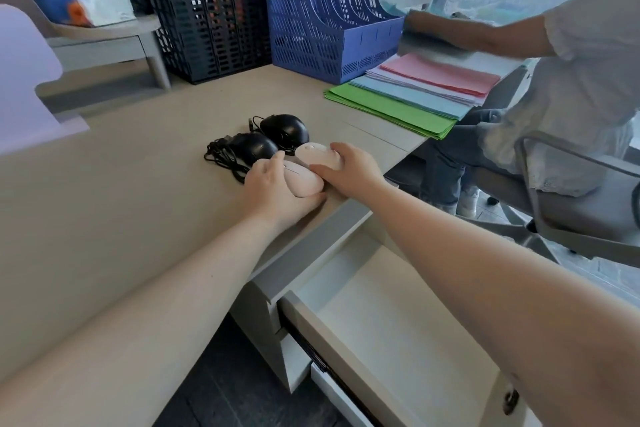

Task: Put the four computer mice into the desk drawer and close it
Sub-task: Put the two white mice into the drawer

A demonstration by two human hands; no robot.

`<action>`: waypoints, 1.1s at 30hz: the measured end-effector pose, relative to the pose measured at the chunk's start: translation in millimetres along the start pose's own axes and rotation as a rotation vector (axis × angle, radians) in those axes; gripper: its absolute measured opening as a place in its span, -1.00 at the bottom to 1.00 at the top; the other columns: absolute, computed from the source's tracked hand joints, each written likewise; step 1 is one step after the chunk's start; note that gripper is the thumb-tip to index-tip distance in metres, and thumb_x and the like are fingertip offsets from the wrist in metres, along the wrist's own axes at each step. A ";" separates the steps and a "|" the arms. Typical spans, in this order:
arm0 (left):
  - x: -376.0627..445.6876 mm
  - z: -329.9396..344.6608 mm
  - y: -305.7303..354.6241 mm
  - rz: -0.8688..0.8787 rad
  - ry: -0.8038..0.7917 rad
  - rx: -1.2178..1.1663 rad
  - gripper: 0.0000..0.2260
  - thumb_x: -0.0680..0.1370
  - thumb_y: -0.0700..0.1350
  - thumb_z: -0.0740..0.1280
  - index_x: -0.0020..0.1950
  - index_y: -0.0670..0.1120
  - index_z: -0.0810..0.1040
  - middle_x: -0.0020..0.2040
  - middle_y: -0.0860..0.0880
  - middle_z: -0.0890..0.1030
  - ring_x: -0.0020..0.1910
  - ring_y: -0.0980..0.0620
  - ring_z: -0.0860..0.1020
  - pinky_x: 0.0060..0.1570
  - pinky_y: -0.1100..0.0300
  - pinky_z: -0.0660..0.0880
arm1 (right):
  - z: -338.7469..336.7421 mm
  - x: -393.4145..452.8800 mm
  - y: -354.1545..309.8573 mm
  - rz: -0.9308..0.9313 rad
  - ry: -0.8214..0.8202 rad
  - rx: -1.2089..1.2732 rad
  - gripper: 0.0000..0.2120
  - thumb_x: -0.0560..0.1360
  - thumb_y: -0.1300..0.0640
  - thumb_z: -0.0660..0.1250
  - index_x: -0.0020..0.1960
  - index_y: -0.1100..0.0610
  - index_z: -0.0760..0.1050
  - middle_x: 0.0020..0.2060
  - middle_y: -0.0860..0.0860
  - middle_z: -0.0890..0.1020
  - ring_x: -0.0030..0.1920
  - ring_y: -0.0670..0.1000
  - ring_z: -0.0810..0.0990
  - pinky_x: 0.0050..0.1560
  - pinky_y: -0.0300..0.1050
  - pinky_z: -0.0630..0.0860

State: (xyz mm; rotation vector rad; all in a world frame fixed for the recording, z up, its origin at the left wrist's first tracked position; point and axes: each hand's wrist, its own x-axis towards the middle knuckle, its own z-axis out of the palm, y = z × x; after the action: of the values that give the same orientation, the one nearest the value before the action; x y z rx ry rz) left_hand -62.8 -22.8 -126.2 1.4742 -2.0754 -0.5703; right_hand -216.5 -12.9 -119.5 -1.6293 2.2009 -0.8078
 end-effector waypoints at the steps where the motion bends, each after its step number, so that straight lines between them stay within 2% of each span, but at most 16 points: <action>1: -2.0 -1.2 1.1 -0.008 -0.003 0.003 0.00 0.10 0.32 0.38 0.44 -0.10 0.22 0.33 -0.19 0.39 0.35 -0.16 0.33 0.31 0.05 0.29 | -2.3 -2.2 -0.4 0.001 -0.002 -0.027 -0.34 0.42 -0.22 0.32 0.42 0.08 0.33 0.31 0.06 0.52 0.32 0.13 0.46 0.21 -0.03 0.41; 6: -22.1 -0.1 17.1 -0.022 0.014 -0.034 0.08 0.01 0.41 0.30 0.43 -0.06 0.23 0.27 -0.18 0.40 0.31 -0.14 0.34 0.27 0.10 0.29 | -26.4 -22.7 4.3 0.013 -0.017 -0.160 -0.43 0.41 -0.12 0.35 0.31 0.17 0.41 0.21 0.12 0.57 0.22 0.16 0.51 0.09 -0.04 0.46; 10: -45.1 12.7 34.4 0.075 0.062 -0.043 -0.03 0.13 0.26 0.46 0.44 -0.10 0.23 0.25 -0.17 0.43 0.27 -0.16 0.34 0.23 0.09 0.29 | -48.2 -54.7 25.8 0.109 0.006 -0.056 -0.37 0.39 -0.09 0.39 0.38 0.15 0.37 0.27 0.10 0.54 0.29 0.14 0.48 0.20 -0.01 0.46; 12: -61.1 21.2 42.9 0.132 0.083 -0.053 -0.06 0.19 0.19 0.54 0.44 -0.13 0.22 0.25 -0.16 0.43 0.26 -0.16 0.32 0.23 0.10 0.26 | -53.9 -76.9 45.8 0.153 0.077 0.026 -0.47 0.39 -0.07 0.39 0.29 0.14 0.46 0.21 0.08 0.59 0.26 0.14 0.51 0.14 -0.04 0.45; 15: -84.7 37.1 53.7 0.229 0.098 -0.051 -0.06 0.20 0.17 0.56 0.43 -0.14 0.24 0.24 -0.15 0.44 0.24 -0.16 0.33 0.20 0.10 0.26 | -55.0 -108.4 83.2 0.201 0.132 0.079 -0.65 0.40 -0.10 0.38 0.09 0.06 0.55 0.05 0.01 0.64 0.15 0.13 0.55 -0.02 -0.10 0.44; 16: -92.4 43.4 56.8 0.242 0.078 -0.048 -0.06 0.20 0.17 0.56 0.44 -0.13 0.24 0.25 -0.15 0.43 0.25 -0.15 0.32 0.21 0.10 0.27 | -53.3 -116.0 95.1 0.226 0.120 0.070 -0.58 0.39 -0.12 0.39 0.15 0.10 0.54 0.10 0.02 0.63 0.18 0.13 0.54 0.02 -0.10 0.44; 18: -106.0 57.0 59.5 0.223 0.006 -0.034 -0.08 0.23 0.15 0.55 0.45 -0.12 0.22 0.27 -0.14 0.38 0.27 -0.13 0.29 0.23 0.12 0.28 | -47.0 -129.6 113.6 0.301 0.054 0.061 -0.36 0.38 -0.12 0.42 0.37 0.14 0.41 0.29 0.04 0.55 0.32 0.10 0.47 0.27 -0.05 0.41; 19: -112.0 64.7 58.7 0.200 -0.033 -0.024 -0.10 0.25 0.14 0.54 0.46 -0.12 0.22 0.28 -0.13 0.36 0.28 -0.12 0.27 0.25 0.12 0.28 | -42.3 -134.2 120.7 0.330 0.019 0.056 -0.33 0.37 -0.11 0.44 0.39 0.14 0.38 0.29 0.06 0.54 0.32 0.10 0.47 0.31 -0.03 0.40; 20: -117.3 72.3 57.2 0.176 -0.071 -0.006 -0.11 0.26 0.15 0.53 0.46 -0.12 0.21 0.28 -0.12 0.34 0.30 -0.12 0.26 0.25 0.12 0.30 | -37.1 -137.4 126.8 0.346 -0.012 0.048 -0.37 0.37 -0.10 0.45 0.34 0.14 0.42 0.23 0.06 0.57 0.27 0.11 0.50 0.26 -0.02 0.45; 22: -124.1 87.4 51.4 0.127 -0.150 0.050 -0.11 0.28 0.18 0.50 0.47 -0.10 0.18 0.29 -0.10 0.31 0.33 -0.11 0.24 0.26 0.10 0.34 | -25.2 -140.1 137.0 0.357 -0.059 0.010 -0.60 0.34 -0.10 0.45 0.07 0.10 0.53 -0.04 0.04 0.61 0.04 0.10 0.57 0.03 -0.03 0.51; 23: -126.0 94.6 47.6 0.098 -0.191 0.076 -0.11 0.28 0.19 0.49 0.47 -0.10 0.17 0.30 -0.09 0.30 0.35 -0.11 0.23 0.26 0.11 0.35 | -19.9 -140.5 139.5 0.351 -0.075 -0.017 -0.67 0.33 -0.10 0.45 -0.06 0.09 0.51 -0.14 0.01 0.57 -0.05 0.08 0.56 -0.05 -0.03 0.50; 24: -127.2 101.2 44.1 0.068 -0.229 0.099 -0.11 0.29 0.19 0.48 0.47 -0.09 0.15 0.31 -0.09 0.30 0.36 -0.10 0.21 0.26 0.11 0.34 | -13.6 -139.0 142.3 0.349 -0.098 -0.028 -0.67 0.32 -0.11 0.45 -0.10 0.10 0.49 -0.18 0.00 0.55 -0.08 0.07 0.54 -0.07 -0.03 0.49; 25: -127.9 107.0 40.6 0.036 -0.261 0.118 -0.11 0.29 0.18 0.48 0.48 -0.09 0.14 0.32 -0.09 0.29 0.37 -0.10 0.21 0.27 0.12 0.33 | -6.9 -137.2 145.2 0.344 -0.125 -0.032 -0.66 0.32 -0.11 0.45 -0.07 0.12 0.51 -0.17 0.00 0.56 -0.06 0.07 0.54 -0.05 -0.03 0.50; 29: -126.0 128.1 24.4 -0.071 -0.327 0.185 -0.09 0.29 0.19 0.47 0.48 -0.11 0.13 0.34 -0.09 0.28 0.38 -0.10 0.19 0.30 0.11 0.32 | 20.0 -129.4 153.9 0.348 -0.203 -0.012 -0.49 0.35 -0.11 0.44 0.20 0.13 0.49 0.11 0.04 0.61 0.18 0.10 0.55 0.05 -0.09 0.45; 33: -118.1 145.8 11.6 -0.141 -0.388 0.199 -0.09 0.33 0.14 0.47 0.49 -0.15 0.08 0.39 -0.09 0.24 0.40 -0.09 0.17 0.31 0.13 0.30 | 41.0 -122.4 159.4 0.358 -0.267 -0.020 -0.28 0.37 -0.12 0.43 0.43 0.14 0.30 0.32 0.07 0.51 0.34 0.10 0.45 0.30 -0.06 0.41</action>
State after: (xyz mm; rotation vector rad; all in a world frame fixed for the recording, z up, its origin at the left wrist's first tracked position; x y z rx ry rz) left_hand -132.1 98.2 -252.3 1.7464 -2.3918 -0.7752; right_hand -279.9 124.2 -258.3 -1.2140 2.2157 -0.4423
